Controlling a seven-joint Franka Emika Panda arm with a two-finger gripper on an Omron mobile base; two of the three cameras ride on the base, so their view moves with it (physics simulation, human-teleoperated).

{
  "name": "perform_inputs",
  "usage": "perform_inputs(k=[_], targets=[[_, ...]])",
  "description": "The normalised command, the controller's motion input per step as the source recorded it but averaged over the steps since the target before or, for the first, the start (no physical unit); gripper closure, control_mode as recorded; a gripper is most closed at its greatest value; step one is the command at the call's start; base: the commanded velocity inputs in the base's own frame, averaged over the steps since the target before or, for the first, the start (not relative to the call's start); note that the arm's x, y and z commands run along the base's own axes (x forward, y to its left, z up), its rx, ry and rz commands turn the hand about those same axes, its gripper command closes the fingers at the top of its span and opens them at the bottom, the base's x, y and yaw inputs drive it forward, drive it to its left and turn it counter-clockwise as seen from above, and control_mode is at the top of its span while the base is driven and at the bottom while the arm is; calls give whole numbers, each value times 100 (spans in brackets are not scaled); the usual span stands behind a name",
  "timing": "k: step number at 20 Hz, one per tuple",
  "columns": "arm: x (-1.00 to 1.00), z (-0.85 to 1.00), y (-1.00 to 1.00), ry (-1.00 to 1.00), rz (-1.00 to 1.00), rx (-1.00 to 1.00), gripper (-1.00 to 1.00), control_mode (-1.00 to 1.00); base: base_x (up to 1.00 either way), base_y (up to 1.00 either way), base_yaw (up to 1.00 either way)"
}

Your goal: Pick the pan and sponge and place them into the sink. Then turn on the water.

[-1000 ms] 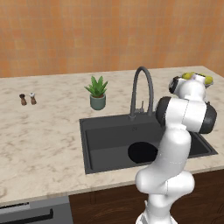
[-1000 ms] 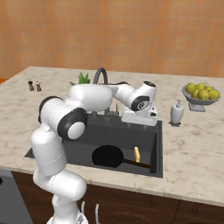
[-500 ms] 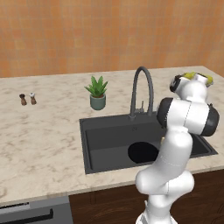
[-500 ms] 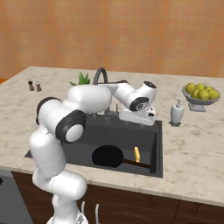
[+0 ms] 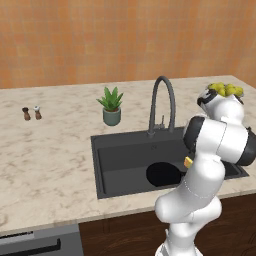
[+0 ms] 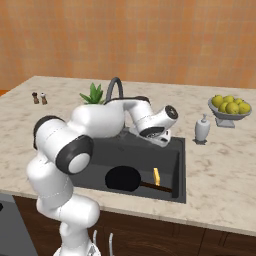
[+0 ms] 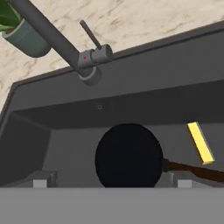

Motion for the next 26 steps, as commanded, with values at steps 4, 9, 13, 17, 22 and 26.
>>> perform_inputs(k=[4, 9, 13, 17, 22, 26], targets=[[7, 0, 23, -4, -9, 11, -100, -100, 0, 0, 0], [3, 0, 2, 0, 0, 0, -100, -100, 0, 0, 0], [19, 0, 19, 0, 0, 4, -100, -100, 0, 0, 0], [29, 0, 22, 0, 0, 10, -100, -100, 0, 0, 0], [26, 0, 8, 0, 0, 14, -100, -100, 0, 0, 0], [30, 0, 1, 0, 0, 11, -100, -100, 0, 0, 0]])
